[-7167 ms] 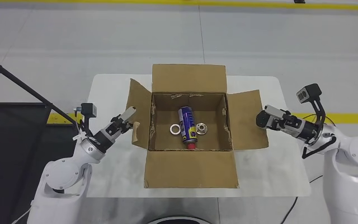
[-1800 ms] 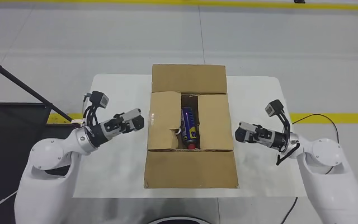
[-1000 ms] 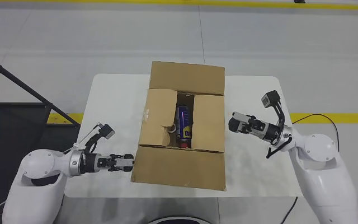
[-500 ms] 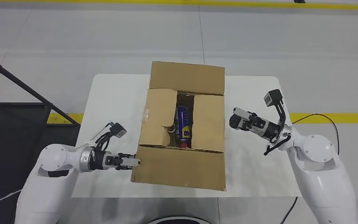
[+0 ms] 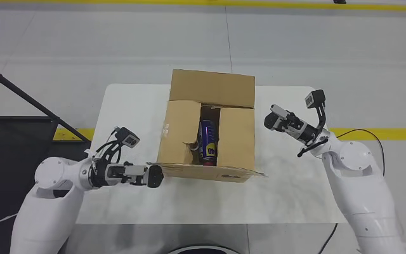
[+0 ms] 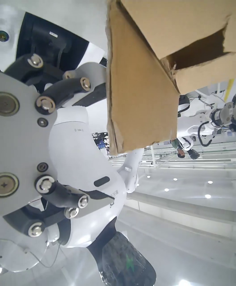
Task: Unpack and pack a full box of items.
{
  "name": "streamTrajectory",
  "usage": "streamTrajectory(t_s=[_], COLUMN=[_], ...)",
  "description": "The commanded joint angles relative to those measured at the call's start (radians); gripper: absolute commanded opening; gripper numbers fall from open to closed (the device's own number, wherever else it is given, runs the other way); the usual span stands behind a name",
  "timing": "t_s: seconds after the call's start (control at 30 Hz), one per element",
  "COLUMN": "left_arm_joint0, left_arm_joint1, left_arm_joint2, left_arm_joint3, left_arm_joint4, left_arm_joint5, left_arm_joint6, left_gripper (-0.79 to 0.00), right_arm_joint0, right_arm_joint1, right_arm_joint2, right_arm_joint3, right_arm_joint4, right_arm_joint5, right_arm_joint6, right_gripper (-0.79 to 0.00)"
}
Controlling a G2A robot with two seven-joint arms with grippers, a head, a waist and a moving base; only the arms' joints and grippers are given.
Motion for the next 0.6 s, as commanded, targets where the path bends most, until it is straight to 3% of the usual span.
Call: streamTrajectory(t_s=[0.0, 0.37, 0.57], left_arm_joint0=[-0.007, -0.041, -0.042], left_arm_joint1=[-0.001, -0.002, -0.005], left_arm_joint2=[0.01, 0.032, 0.031], left_arm_joint3=[-0.015, -0.028, -0.042], left_arm_joint4=[-0.008, -0.056, -0.052], left_arm_joint5=[0.008, 0.042, 0.054], left_arm_joint6=[0.031, 0.128, 0.262], left_gripper=[0.0, 0.0, 0.0], right_arm_joint0=[0.0, 0.018, 0.153], right_arm_joint1=[0.0, -0.008, -0.04], right_arm_joint2=[0.0, -0.025, -0.115], right_arm_joint3=[0.0, 0.001, 0.2], right_arm_joint4=[0.0, -0.024, -0.036], right_arm_joint5=[0.0, -0.014, -0.087], right_arm_joint6=[0.0, -0.057, -0.103], right_gripper=[0.0, 0.0, 0.0])
